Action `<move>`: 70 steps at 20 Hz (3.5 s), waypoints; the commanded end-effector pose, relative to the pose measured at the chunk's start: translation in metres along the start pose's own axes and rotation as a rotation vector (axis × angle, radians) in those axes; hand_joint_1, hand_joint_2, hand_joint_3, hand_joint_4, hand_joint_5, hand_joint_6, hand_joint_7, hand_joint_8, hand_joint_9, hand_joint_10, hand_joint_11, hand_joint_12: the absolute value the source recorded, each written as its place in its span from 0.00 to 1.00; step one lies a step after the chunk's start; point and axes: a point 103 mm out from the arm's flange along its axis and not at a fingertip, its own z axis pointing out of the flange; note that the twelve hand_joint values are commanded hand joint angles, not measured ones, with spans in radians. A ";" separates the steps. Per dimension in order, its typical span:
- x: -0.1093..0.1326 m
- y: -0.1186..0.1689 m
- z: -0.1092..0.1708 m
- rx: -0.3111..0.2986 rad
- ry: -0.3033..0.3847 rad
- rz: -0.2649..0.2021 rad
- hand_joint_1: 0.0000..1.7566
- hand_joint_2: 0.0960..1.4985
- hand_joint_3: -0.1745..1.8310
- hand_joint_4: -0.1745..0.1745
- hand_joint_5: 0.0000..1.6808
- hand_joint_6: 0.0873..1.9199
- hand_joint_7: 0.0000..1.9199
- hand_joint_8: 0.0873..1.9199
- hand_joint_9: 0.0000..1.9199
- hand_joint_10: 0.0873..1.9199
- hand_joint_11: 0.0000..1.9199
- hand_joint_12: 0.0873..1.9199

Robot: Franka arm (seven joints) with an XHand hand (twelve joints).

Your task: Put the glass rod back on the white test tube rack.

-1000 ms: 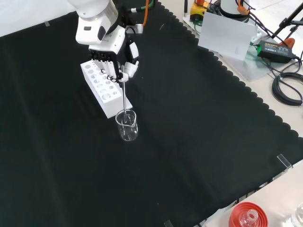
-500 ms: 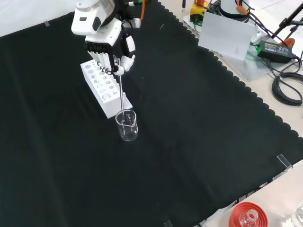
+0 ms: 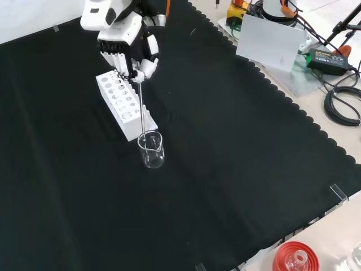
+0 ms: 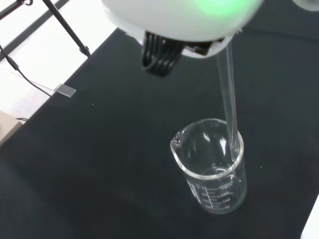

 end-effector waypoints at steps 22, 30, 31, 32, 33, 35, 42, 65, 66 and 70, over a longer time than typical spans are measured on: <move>-0.064 -0.091 -0.056 -0.122 0.018 0.186 0.75 0.34 0.53 0.00 0.66 0.42 0.68 0.47 0.88 0.26 0.84 0.36; -0.093 -0.117 -0.058 -0.135 0.028 0.255 0.75 0.34 0.53 0.00 0.66 0.42 0.68 0.47 0.88 0.26 0.84 0.36; -0.096 -0.120 -0.058 -0.137 0.030 0.262 0.75 0.34 0.53 0.00 0.66 0.42 0.68 0.47 0.88 0.26 0.84 0.36; -0.099 -0.123 -0.058 -0.137 0.031 0.269 0.75 0.34 0.53 0.00 0.66 0.42 0.68 0.47 0.88 0.26 0.84 0.36; -0.102 -0.125 -0.058 -0.138 0.033 0.276 0.75 0.34 0.53 0.00 0.66 0.42 0.68 0.47 0.88 0.26 0.84 0.36; -0.107 -0.130 -0.057 -0.137 0.036 0.288 0.75 0.34 0.53 0.00 0.66 0.42 0.68 0.47 0.88 0.26 0.84 0.36; -0.116 -0.146 -0.064 -0.148 0.029 0.317 0.75 0.34 0.53 0.00 0.66 0.42 0.68 0.47 0.88 0.26 0.84 0.36; -0.108 -0.196 -0.062 -0.158 0.017 0.382 0.75 0.34 0.53 0.00 0.66 0.41 0.68 0.47 0.88 0.26 0.84 0.36; -0.107 -0.196 -0.062 -0.160 0.016 0.380 0.75 0.33 0.53 0.00 0.66 0.41 0.68 0.47 0.88 0.26 0.84 0.36; -0.106 -0.195 -0.061 -0.159 0.013 0.379 0.75 0.33 0.53 0.00 0.66 0.41 0.68 0.47 0.88 0.26 0.84 0.36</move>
